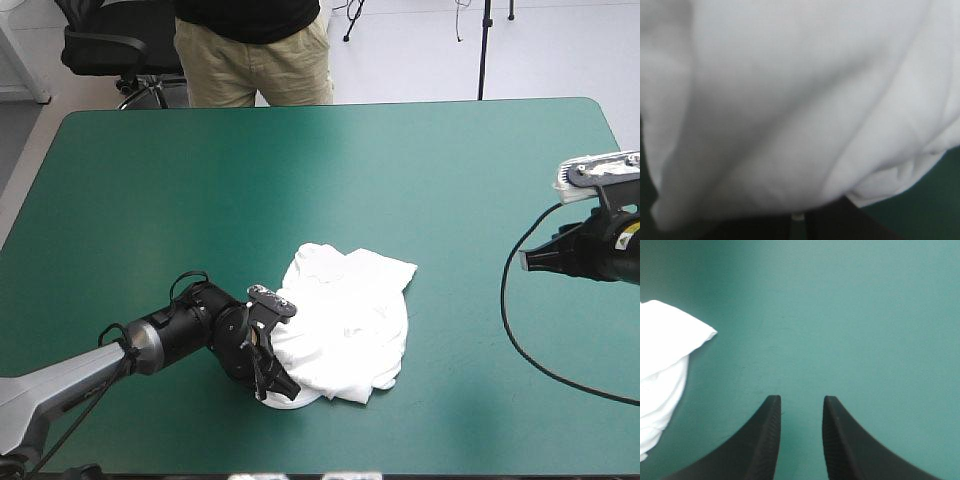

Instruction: Fold the cloth

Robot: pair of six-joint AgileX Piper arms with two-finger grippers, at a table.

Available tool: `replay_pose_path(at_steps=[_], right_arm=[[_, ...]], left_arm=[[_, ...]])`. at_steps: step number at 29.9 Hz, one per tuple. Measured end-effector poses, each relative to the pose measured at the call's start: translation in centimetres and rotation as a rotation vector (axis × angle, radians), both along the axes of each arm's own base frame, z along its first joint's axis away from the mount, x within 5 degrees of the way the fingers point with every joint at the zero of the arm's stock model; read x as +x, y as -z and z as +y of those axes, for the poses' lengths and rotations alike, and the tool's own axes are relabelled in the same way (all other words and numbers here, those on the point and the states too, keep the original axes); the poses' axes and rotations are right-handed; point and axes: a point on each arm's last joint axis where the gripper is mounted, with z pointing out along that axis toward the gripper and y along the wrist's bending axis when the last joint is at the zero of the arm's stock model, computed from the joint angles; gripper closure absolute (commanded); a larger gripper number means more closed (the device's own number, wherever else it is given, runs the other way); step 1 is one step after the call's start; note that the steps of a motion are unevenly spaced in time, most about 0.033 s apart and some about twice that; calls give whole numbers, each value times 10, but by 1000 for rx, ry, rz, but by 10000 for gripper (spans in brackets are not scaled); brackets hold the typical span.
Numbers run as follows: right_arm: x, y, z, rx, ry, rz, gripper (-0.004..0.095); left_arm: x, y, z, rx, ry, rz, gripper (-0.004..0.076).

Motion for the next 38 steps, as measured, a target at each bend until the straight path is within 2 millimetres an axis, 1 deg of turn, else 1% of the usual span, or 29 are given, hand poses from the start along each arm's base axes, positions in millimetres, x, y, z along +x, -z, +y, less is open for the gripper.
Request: replay_pose_path(at_steps=[3, 6, 9, 13, 15, 17, 22, 27, 30, 33, 38], right_arm=[[8, 5, 11, 59, -64, 36, 636], [29, 19, 25, 75, -123, 115, 629], [51, 38, 44, 40, -202, 201, 583], [72, 64, 72, -29, -303, 300, 418], [82, 77, 84, -39, -326, 331, 362], [92, 87, 93, -24, -326, 344, 365], [119, 114, 106, 12, -290, 360, 378], [141, 148, 119, 15, -305, 422, 378], [151, 168, 126, 15, -310, 456, 378], [160, 183, 129, 12, -306, 468, 399], [170, 200, 134, 11, -303, 463, 427]], left_arm=[[0, 0, -1, -4, 3, 0, 741], [0, 0, -1, -4, 4, 1, 741], [0, 0, -1, -4, 4, 2, 741], [0, 0, -1, -6, 3, 3, 741], [0, 0, -1, -6, 2, 6, 741], [0, 0, -1, -6, 2, 6, 741], [0, 0, -1, -6, 2, 6, 741], [0, 0, -1, -6, 1, 6, 741], [0, 0, -1, -6, 1, 6, 741], [0, 0, -1, -6, 1, 6, 741], [0, 0, -1, -6, 1, 6, 741]])
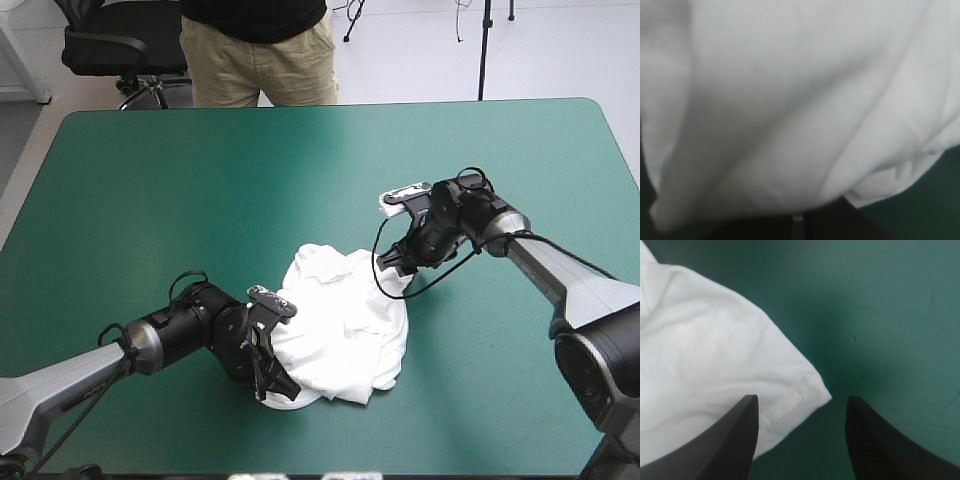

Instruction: Fold the cloth

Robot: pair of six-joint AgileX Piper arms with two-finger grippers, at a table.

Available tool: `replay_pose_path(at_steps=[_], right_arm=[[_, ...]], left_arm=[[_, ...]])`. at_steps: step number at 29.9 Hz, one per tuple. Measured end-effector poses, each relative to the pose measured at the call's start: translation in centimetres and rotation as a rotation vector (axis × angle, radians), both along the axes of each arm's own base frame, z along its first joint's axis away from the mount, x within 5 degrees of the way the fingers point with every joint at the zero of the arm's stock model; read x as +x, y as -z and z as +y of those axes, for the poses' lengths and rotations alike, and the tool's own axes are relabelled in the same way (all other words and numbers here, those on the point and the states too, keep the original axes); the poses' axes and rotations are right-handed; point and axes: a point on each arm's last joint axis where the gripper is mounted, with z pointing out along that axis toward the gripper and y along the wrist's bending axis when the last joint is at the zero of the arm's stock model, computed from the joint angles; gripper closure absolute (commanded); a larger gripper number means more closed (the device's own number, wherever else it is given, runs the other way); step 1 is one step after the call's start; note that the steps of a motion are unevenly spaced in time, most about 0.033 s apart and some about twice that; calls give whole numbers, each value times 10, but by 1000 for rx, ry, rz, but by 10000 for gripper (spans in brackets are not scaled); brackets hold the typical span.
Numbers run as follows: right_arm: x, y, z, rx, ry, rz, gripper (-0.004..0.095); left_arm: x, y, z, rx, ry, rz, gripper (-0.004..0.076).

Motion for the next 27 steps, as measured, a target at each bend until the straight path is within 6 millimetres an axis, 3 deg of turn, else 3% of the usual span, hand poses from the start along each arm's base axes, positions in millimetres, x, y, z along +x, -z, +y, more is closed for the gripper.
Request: replay_pose_path(at_steps=[5, 7, 10, 12, 13, 22, 27], right_arm=[[6, 18, 5, -11, -3, 23, 428], [9, 24, 6, -17, -7, 34, 471], [10, 26, 6, -26, -12, 44, 668], [11, 26, 5, -36, -16, 44, 892], [12, 27, 4, -44, -22, 41, 918], [10, 22, 5, -12, -18, 53, 926], [-3, -7, -1, -34, -43, -2, 925]], left_arm=[[0, 0, 0, 0, 0, 0, 741], [0, 0, 0, 0, 0, 0, 741], [0, 0, 0, 0, 0, -1, 741], [0, 0, 0, 0, 0, -1, 741], [0, 0, 0, 0, 0, -1, 741], [6, -4, 0, 50, -29, -9, 741], [24, -20, 6, 198, -24, -125, 741]])
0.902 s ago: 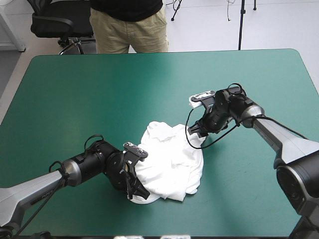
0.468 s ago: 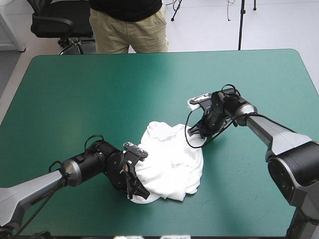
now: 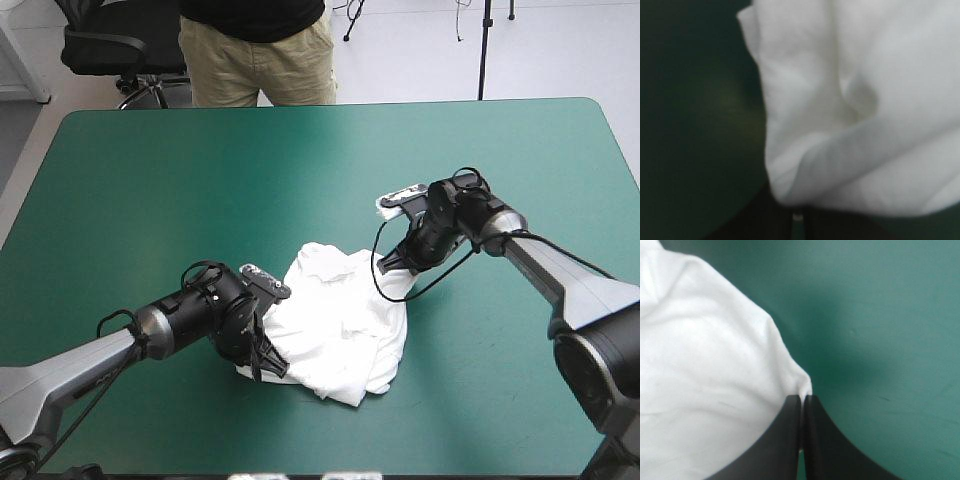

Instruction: Fold the cloth

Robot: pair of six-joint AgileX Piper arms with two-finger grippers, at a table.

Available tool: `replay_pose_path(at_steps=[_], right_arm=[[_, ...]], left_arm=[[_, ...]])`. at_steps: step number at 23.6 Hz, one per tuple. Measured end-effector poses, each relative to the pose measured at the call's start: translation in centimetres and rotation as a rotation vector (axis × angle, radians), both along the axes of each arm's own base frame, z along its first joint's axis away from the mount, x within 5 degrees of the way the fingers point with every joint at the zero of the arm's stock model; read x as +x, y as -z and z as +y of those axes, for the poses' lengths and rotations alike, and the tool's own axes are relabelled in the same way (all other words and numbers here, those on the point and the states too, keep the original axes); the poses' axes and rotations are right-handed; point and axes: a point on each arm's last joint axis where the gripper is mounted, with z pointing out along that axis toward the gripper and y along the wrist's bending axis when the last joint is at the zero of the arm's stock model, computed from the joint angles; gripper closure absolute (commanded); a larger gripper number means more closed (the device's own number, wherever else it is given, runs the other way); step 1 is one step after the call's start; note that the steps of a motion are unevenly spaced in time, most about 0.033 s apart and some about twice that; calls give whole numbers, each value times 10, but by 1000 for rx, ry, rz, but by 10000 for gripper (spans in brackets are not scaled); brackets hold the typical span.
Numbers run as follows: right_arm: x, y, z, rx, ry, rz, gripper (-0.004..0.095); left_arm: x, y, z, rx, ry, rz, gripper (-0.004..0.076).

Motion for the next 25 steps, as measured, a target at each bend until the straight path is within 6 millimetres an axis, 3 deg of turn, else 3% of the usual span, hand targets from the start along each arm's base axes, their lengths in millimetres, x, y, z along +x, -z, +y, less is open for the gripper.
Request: replay_pose_path(at_steps=[6, 8, 9, 14, 16, 21, 23, 25], right_arm=[[-29, -70, -19, 11, 4, -200, 926], [-53, -119, -33, 28, 22, -342, 925], [-57, -128, -36, 29, 26, -375, 925], [-100, -226, -57, 132, 62, -677, 926], [-111, -254, -63, 165, 70, -762, 925], [-131, -303, -74, 198, 73, -941, 925], [-146, -331, -82, 200, 65, -1061, 925], [-155, -346, -86, 200, 63, -1133, 925]], left_arm=[[25, -49, -5, 48, 18, -181, 741], [38, -94, -1, -12, -24, -308, 741], [42, -107, 3, -32, -49, -338, 741], [60, -213, 49, -149, -184, -605, 741], [55, -252, 61, -201, -208, -713, 741], [35, -316, 75, -322, -220, -918, 741], [19, -352, 84, -414, -219, -1061, 741], [9, -371, 89, -459, -210, -1148, 741]])
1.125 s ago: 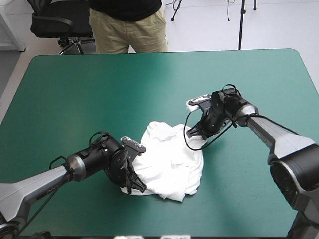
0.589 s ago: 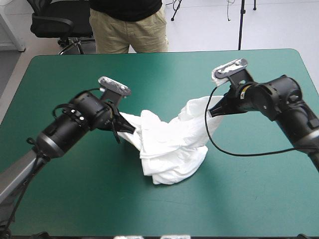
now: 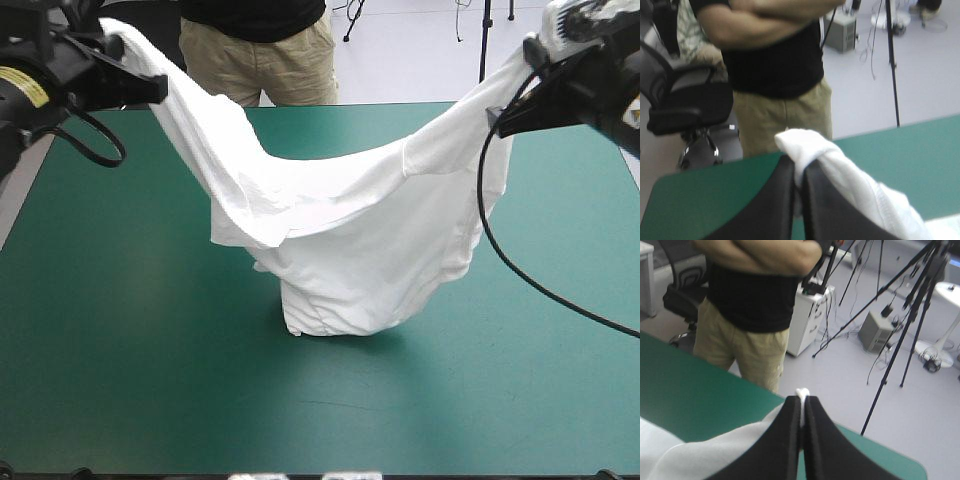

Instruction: Fold the cloth

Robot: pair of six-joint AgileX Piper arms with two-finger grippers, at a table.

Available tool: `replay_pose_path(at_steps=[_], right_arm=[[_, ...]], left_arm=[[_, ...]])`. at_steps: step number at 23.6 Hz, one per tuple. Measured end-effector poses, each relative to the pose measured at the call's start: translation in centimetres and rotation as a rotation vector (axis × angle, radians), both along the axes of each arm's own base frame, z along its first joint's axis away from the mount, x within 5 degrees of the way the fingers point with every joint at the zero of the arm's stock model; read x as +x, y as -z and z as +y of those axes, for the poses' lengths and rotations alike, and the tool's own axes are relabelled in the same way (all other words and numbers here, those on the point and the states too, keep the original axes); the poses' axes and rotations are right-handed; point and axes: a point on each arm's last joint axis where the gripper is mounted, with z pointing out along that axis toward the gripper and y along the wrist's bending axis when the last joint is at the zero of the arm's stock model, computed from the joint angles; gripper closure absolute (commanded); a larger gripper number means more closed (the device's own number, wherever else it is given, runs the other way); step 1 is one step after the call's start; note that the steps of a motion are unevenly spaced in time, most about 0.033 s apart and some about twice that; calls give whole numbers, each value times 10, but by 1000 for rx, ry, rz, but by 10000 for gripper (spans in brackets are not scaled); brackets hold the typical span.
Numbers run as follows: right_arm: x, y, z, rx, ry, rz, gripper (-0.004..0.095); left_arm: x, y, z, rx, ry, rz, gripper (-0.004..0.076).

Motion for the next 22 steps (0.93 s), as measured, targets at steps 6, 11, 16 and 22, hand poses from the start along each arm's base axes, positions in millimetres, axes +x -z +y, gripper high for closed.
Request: replay_pose_path(at_steps=[6, 11, 16, 22], right_arm=[[-33, -43, -14, 26, 0, -237, 925], [-60, -71, -25, 62, -1, -430, 925], [-79, -82, -33, 71, 9, -495, 925], [-47, -31, -31, -7, 108, -177, 925]], left_arm=[[-34, -46, 13, -92, 65, -246, 741], [-66, -74, 20, -146, 167, -415, 741], [-96, -85, 30, -170, 229, -476, 741], [-82, -23, 33, 34, 136, -189, 741]])
